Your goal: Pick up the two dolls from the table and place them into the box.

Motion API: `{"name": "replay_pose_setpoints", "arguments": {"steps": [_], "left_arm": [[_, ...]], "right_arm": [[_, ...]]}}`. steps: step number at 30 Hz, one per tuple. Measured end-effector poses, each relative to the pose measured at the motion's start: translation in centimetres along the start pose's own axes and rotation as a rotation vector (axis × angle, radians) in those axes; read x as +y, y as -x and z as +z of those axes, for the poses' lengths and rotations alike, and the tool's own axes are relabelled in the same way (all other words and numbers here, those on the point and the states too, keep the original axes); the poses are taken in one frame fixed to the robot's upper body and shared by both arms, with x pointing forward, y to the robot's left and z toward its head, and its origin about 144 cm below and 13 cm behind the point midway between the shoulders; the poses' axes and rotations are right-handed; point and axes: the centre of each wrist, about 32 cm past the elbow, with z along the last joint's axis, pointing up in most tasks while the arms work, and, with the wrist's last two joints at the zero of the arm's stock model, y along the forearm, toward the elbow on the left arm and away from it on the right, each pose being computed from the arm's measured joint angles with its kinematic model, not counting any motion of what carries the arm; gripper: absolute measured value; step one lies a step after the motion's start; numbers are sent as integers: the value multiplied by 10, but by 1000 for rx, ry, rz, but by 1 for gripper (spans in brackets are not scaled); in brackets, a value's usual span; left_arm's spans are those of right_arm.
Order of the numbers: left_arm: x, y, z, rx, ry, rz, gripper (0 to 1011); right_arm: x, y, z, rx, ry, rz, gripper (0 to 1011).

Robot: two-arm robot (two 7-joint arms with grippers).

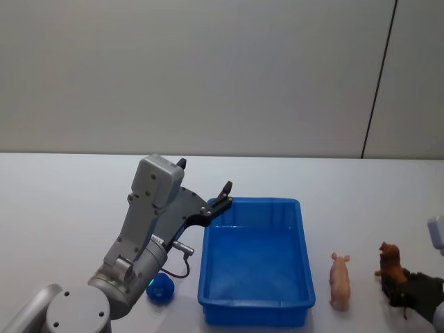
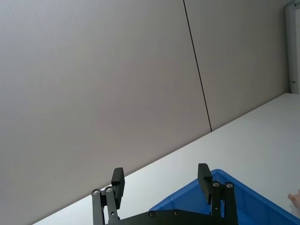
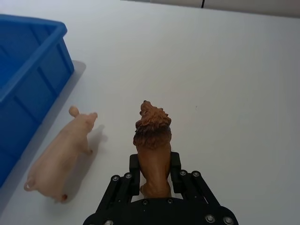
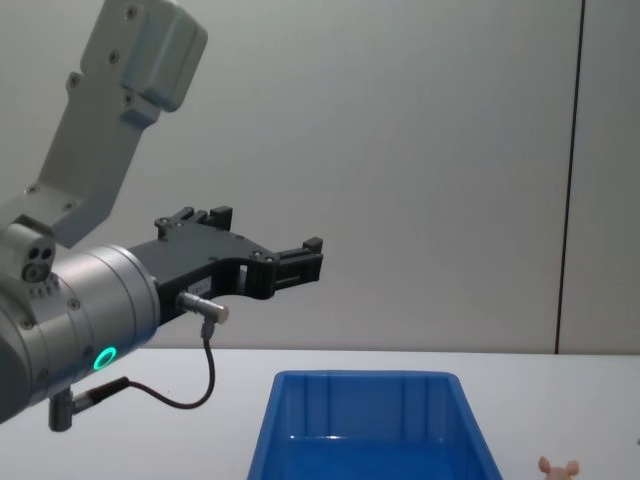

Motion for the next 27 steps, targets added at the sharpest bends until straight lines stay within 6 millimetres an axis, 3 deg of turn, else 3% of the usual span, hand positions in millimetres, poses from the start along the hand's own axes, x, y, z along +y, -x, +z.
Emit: {"name": "replay_pose_setpoints", "arguments": {"steps": [15, 27], "left_arm": [[0, 0, 0, 0, 0, 0, 1000], [0, 0, 0, 0, 0, 0, 1000]], "right_arm": [[2, 3, 20, -26, -174, -3, 358], [1, 15, 46, -66, -305, 103, 358]]}}
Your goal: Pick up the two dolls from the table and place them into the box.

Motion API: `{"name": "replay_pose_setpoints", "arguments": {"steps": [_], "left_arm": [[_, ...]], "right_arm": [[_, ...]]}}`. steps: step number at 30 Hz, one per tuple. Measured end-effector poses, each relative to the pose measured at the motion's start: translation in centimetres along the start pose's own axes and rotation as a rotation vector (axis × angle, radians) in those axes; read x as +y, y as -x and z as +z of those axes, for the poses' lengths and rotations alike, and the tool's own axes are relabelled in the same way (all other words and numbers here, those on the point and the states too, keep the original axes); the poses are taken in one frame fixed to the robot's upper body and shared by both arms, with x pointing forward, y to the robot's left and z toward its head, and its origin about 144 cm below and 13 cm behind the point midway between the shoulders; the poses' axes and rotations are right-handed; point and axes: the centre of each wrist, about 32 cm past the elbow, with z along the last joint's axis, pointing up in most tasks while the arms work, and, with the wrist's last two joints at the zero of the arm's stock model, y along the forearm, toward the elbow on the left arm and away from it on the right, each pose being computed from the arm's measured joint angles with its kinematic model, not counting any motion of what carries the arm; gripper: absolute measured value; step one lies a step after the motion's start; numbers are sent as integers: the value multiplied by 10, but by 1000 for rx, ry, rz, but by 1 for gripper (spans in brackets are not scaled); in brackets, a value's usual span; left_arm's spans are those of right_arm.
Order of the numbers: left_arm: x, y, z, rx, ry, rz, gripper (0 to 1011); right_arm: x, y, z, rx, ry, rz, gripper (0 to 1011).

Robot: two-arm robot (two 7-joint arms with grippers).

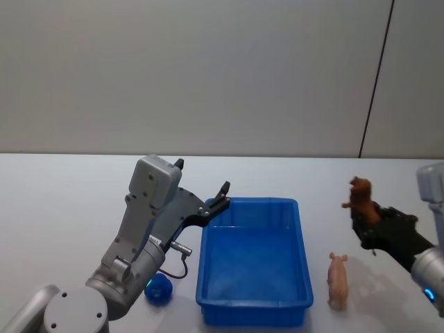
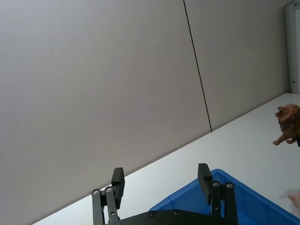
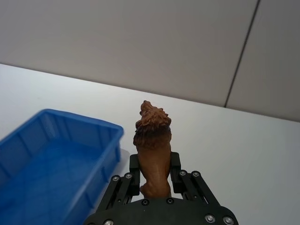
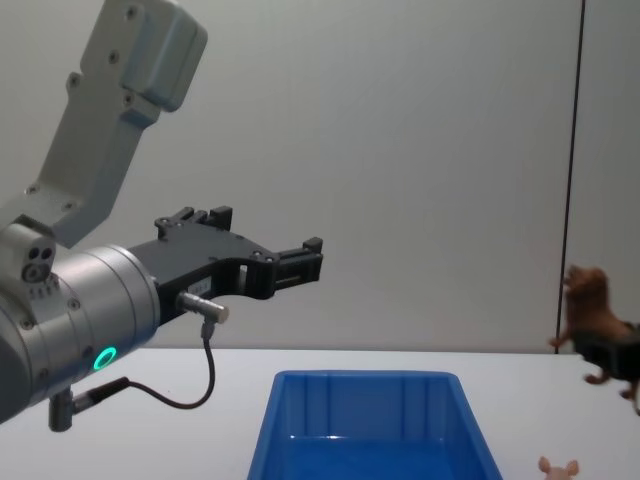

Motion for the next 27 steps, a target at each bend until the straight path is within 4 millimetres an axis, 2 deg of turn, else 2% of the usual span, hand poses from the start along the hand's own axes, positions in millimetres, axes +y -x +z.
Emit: {"name": "replay_pose_setpoints", "arguments": {"steps": [12, 21, 27], "left_arm": [[0, 0, 0, 0, 0, 0, 1000], [0, 0, 0, 0, 0, 0, 1000], [0, 0, 0, 0, 0, 0, 1000]], "right_arm": [[13, 25, 17, -16, -24, 169, 357], [21, 47, 16, -31, 16, 266, 362], [24, 56, 12, -37, 40, 294, 520]]}}
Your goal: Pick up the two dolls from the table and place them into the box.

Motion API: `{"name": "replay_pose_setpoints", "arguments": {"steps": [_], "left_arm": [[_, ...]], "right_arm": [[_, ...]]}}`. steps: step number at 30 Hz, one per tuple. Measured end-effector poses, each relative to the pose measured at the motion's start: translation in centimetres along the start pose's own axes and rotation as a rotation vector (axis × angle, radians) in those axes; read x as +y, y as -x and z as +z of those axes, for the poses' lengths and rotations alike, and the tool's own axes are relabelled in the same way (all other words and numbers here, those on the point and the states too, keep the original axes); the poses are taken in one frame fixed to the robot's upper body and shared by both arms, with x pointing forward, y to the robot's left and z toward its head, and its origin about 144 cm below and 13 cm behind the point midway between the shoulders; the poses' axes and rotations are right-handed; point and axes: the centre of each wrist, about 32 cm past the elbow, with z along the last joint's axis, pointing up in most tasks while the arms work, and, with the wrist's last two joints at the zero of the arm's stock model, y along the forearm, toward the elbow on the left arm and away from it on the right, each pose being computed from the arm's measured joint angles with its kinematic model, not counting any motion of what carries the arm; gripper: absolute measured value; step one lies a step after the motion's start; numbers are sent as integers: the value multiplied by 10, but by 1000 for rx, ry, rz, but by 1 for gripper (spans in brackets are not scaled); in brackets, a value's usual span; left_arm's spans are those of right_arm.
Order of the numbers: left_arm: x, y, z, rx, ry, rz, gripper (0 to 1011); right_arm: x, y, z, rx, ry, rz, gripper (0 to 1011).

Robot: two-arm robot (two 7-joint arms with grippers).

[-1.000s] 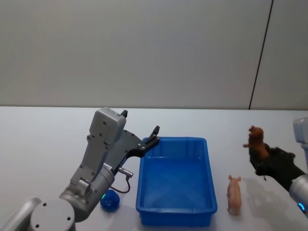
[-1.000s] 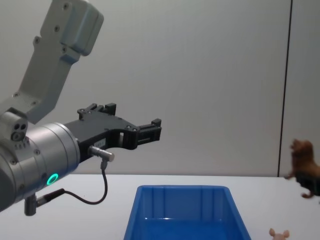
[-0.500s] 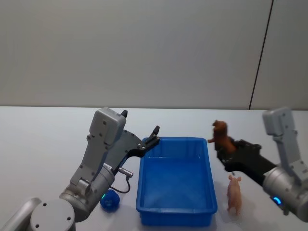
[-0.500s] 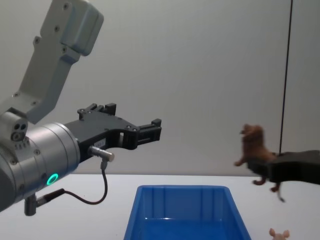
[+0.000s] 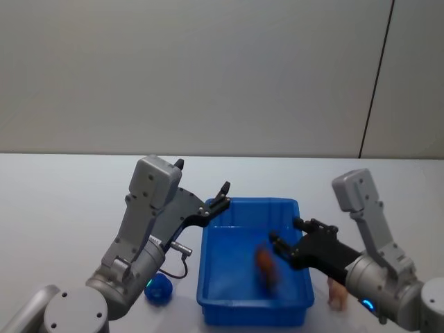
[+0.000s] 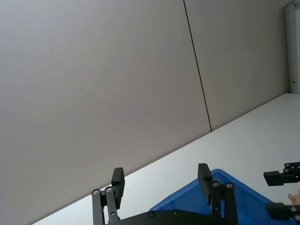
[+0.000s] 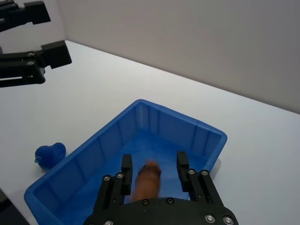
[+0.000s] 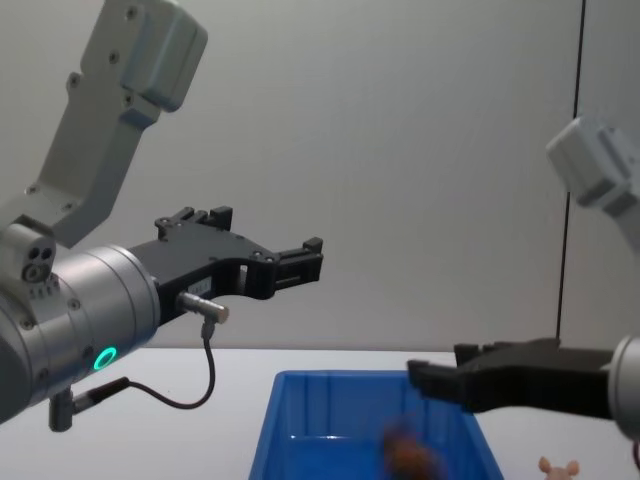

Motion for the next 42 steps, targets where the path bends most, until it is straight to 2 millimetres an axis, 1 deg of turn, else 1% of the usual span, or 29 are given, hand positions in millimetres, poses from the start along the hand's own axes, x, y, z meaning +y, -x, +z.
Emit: {"name": "replay_pose_setpoints", "arguments": {"steps": [2, 5, 6, 7, 10, 11, 12, 14, 15, 16, 17, 26, 33, 42], "left_arm": [[0, 0, 0, 0, 0, 0, 1000], [0, 0, 0, 0, 0, 0, 1000], [0, 0, 0, 0, 0, 0, 1000], [0, 0, 0, 0, 0, 0, 1000], [0, 0, 0, 0, 0, 0, 1000], [0, 0, 0, 0, 0, 0, 1000], [0, 0, 0, 0, 0, 0, 1000], [0, 0, 0, 0, 0, 0, 1000], [0, 0, 0, 0, 0, 0, 1000], [0, 0, 0, 0, 0, 0, 1000], [0, 0, 0, 0, 0, 0, 1000], [0, 0, 0, 0, 0, 0, 1000], [0, 0, 0, 0, 0, 0, 1000], [0, 0, 0, 0, 0, 0, 1000]], "right_arm": [[2, 2, -1, 0, 9, 5, 600], [3, 4, -3, 2, 15, 9, 675], [3, 4, -3, 3, 17, 9, 731], [3, 5, -4, 4, 19, 6, 731], [3, 5, -4, 7, 20, 0, 847], [3, 5, -5, 10, 21, -5, 859], [3, 5, -6, 12, 21, -8, 900], [1, 4, -7, 19, 20, -22, 931], [0, 3, -7, 20, 19, -27, 973], [-1, 2, -8, 22, 17, -33, 973], [-2, 1, -8, 26, 15, -44, 1001], [-17, -7, -15, 47, 19, -106, 1001], [-29, -12, -24, 74, 70, -154, 1001], [-33, -15, -36, 99, 146, -175, 1001]]}}
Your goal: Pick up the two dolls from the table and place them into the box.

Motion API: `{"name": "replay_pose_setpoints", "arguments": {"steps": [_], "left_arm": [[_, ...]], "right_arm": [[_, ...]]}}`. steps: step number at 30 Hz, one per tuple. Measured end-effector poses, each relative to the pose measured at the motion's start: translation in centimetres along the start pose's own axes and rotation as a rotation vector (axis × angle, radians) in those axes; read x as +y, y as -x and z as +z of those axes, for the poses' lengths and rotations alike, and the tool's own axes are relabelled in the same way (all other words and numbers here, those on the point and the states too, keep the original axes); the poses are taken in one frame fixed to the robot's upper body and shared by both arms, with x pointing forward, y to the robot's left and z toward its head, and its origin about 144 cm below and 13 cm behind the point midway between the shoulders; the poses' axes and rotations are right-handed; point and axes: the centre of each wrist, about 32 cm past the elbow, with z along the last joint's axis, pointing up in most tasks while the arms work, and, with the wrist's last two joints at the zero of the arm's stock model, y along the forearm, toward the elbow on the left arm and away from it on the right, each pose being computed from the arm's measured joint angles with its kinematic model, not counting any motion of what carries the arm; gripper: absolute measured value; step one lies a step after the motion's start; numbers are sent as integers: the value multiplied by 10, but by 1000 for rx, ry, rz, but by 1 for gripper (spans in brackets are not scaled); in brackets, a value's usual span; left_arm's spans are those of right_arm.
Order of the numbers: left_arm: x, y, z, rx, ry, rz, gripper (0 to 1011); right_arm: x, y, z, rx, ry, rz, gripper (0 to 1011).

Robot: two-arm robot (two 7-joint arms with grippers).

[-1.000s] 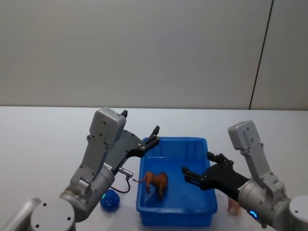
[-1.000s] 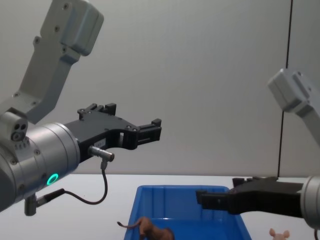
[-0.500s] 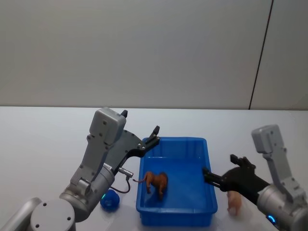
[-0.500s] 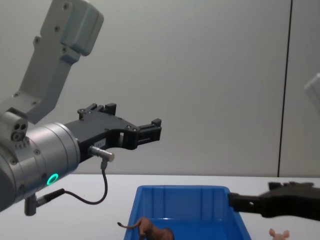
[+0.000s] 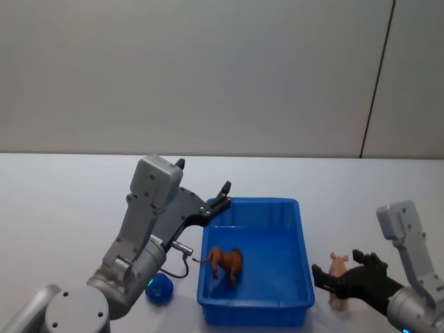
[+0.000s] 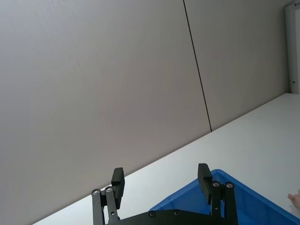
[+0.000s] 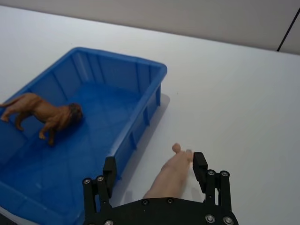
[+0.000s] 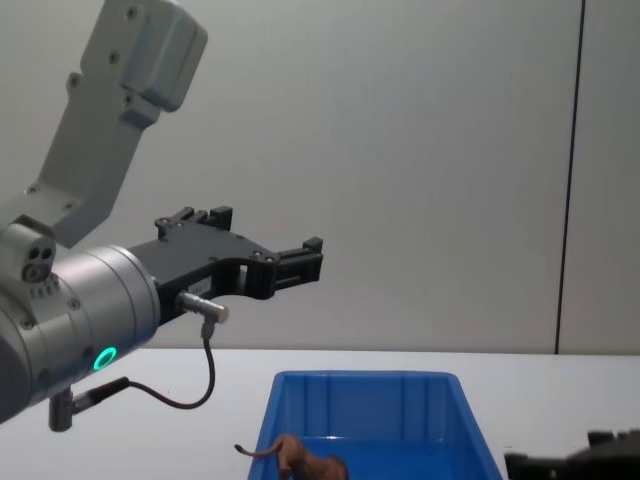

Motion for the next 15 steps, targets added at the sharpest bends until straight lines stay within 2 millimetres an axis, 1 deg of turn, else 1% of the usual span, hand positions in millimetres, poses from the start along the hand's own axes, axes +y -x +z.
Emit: {"name": "replay_pose_setpoints", "arguments": {"steps": [13, 15], "left_arm": [[0, 0, 0, 0, 0, 0, 1000], [0, 0, 0, 0, 0, 0, 1000]], "right_arm": [[8, 2, -14, 31, 99, -8, 999], [11, 3, -16, 37, 112, -8, 951]]}}
